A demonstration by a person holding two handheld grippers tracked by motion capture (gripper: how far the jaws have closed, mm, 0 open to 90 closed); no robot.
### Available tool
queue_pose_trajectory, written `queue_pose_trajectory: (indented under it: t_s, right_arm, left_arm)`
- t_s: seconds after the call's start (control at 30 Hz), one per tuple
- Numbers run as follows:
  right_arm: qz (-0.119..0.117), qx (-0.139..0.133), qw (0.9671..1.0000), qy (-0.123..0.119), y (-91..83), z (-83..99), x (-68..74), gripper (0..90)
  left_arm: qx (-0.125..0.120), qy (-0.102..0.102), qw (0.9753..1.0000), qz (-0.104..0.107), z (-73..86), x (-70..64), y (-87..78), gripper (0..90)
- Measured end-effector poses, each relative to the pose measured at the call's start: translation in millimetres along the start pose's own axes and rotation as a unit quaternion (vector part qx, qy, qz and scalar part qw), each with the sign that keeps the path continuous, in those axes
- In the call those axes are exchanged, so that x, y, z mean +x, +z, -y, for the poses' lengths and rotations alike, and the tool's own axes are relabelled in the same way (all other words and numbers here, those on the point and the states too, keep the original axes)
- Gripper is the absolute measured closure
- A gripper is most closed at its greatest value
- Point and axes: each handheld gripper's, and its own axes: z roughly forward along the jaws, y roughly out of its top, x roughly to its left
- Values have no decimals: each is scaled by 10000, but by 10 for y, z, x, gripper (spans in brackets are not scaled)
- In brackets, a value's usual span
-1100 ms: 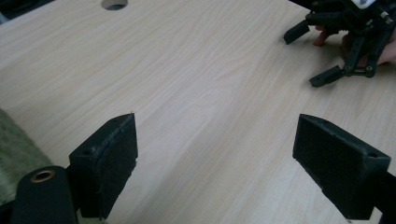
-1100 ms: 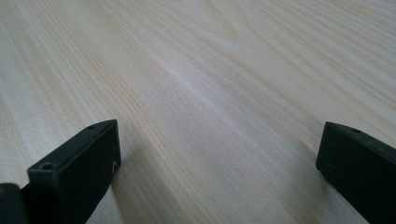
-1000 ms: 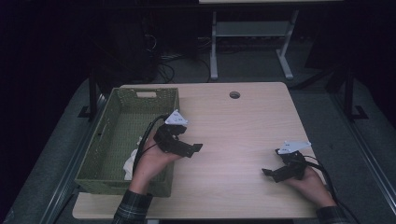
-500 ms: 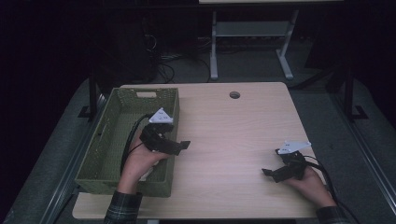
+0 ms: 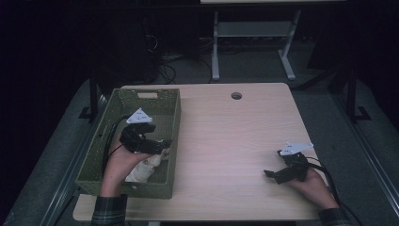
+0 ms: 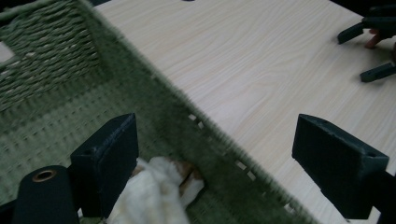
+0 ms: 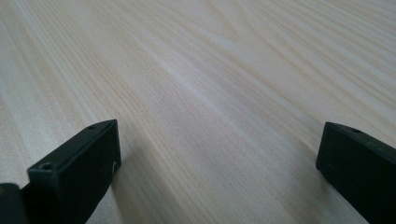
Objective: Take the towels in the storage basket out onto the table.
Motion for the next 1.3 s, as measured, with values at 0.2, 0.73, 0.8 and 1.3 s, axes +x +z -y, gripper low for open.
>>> queue_pose_trajectory:
  t_s: [0.2, 0.73, 0.8, 1.3]
  right_arm:
    - [1, 4, 10000, -3, 0, 0, 0, 0]
    - [4, 1, 10000, 3, 0, 0, 3, 0]
    - [5, 2, 10000, 0, -1, 0, 2, 0]
    - [3, 2, 10000, 5, -1, 0, 4, 0]
  left_arm:
    - [104, -59, 9999, -123, 107, 107, -64, 139]
    - [607, -132, 9971, -436, 361, 301, 63, 158]
    - [663, -168, 9967, -442, 400, 329, 93, 158]
    - [1304, -201, 9895, -583, 621, 411, 405, 161]
